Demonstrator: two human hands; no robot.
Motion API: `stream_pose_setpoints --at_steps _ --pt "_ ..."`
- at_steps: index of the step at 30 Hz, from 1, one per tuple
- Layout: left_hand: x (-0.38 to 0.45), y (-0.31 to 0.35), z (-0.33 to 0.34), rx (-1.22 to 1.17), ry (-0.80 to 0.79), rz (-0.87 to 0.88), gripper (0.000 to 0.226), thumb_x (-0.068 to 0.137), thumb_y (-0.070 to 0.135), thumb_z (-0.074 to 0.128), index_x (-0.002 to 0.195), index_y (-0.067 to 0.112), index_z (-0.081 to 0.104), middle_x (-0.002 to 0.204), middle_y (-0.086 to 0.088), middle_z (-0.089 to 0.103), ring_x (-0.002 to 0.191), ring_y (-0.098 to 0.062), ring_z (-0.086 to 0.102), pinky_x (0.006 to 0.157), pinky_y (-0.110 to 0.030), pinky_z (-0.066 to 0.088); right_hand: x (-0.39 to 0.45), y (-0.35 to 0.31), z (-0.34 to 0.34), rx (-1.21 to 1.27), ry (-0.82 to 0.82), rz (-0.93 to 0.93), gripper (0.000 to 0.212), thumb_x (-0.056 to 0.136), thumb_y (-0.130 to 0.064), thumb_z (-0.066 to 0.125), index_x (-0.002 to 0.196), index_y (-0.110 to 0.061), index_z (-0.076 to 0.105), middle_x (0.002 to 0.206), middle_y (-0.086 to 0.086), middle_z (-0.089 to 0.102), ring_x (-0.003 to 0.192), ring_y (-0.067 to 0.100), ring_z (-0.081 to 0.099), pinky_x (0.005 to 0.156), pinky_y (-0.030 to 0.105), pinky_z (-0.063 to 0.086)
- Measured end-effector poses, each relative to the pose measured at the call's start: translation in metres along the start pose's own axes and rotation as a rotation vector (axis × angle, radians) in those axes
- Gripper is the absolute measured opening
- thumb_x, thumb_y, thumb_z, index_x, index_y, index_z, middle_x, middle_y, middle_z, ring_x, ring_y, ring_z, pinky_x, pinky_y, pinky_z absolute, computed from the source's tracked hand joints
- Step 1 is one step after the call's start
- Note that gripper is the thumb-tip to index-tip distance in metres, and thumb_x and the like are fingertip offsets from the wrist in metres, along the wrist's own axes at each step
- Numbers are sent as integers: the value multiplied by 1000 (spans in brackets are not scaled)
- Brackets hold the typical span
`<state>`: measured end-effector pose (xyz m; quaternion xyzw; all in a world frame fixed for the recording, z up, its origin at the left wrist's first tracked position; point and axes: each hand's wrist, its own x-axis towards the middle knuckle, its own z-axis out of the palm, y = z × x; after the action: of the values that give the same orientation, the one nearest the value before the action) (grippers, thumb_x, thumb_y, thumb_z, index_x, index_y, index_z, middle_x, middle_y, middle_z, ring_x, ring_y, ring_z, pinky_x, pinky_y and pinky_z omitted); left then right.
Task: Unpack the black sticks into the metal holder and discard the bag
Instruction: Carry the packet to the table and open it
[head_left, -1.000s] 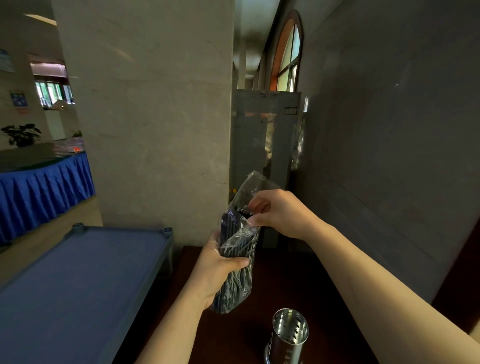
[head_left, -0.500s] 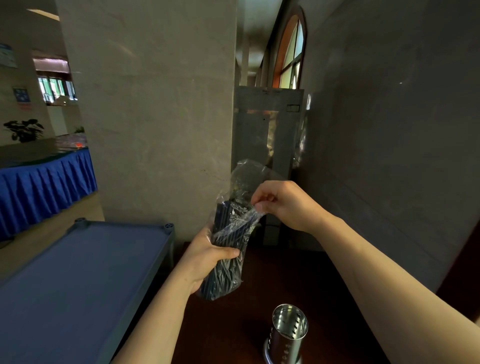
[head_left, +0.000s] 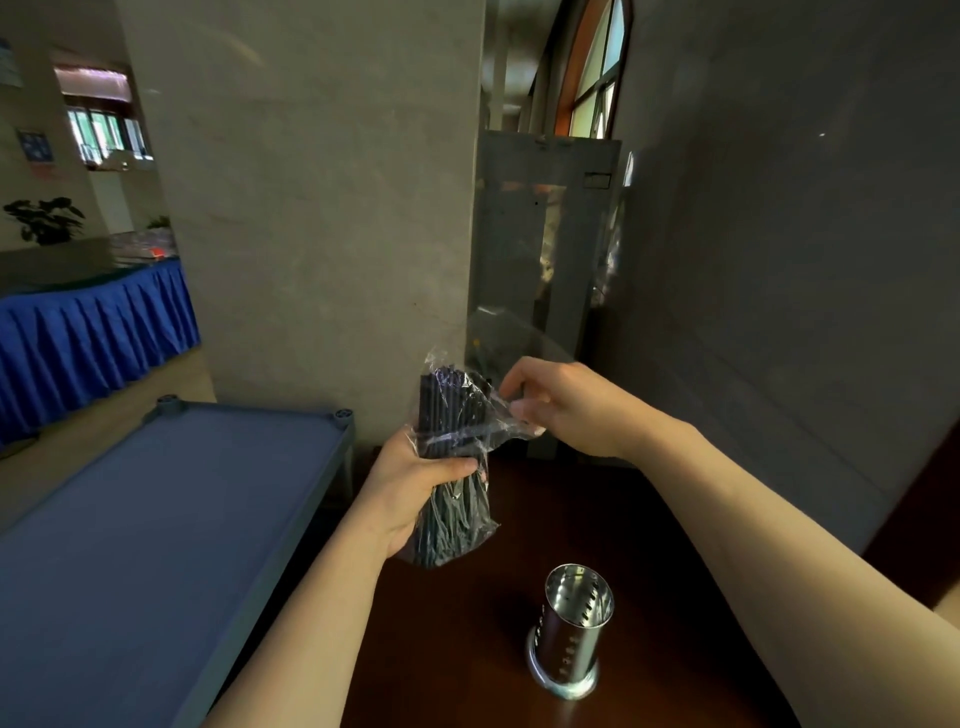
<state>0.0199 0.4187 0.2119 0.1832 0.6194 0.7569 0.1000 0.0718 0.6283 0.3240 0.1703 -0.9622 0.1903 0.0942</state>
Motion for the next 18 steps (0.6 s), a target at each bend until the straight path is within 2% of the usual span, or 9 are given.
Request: stream_pose_setpoints --at_steps 3,6,9,13,15,17,18 --pt "-2 -3 7 -4 -21 29 41 75 -9 80 109 13 72 103 -10 80 97 -23 77 75 -22 60 1 -3 9 58 78 65 25 102 -32 56 123 -20 59 99 -8 68 85 3 65 73 25 55" --pt "-6 -6 12 2 -22 50 40 76 -7 81 105 21 75 104 -9 80 99 -23 76 76 -22 59 1 -7 16 96 165 73 43 91 -43 69 126 -18 63 94 -17 63 85 -2 60 69 14 48" --pt "-9 -9 17 56 -49 56 38 78 0 82 99 31 77 105 -4 80 103 -19 76 84 -26 57 3 -9 24 118 226 108 55 80 -50 79 122 -17 66 91 -16 61 83 0 59 65 14 49" --pt "-13 -13 19 97 -90 25 33 78 2 83 105 21 77 107 -7 80 105 -20 75 89 -32 54 5 -11 36 179 219 144 50 70 -61 81 101 -25 67 91 -12 67 81 4 64 63 22 58" --pt "-15 -14 19 115 -119 0 32 79 3 82 106 19 76 107 -7 80 105 -20 75 90 -33 55 5 -11 41 202 221 127 39 69 -61 81 90 -33 64 86 -12 68 78 2 65 59 21 55" --pt "-16 -14 19 125 -144 -27 33 81 3 81 111 14 74 107 -10 79 107 -23 74 99 -41 55 5 -13 46 212 226 95 34 71 -60 80 87 -37 63 85 -13 68 80 -1 64 59 18 51" --pt "-17 -13 18 117 -154 -41 34 82 2 81 113 11 72 108 -13 79 108 -26 73 103 -45 53 5 -13 47 214 225 82 34 72 -59 80 90 -33 65 87 -12 69 81 -1 64 62 19 52"
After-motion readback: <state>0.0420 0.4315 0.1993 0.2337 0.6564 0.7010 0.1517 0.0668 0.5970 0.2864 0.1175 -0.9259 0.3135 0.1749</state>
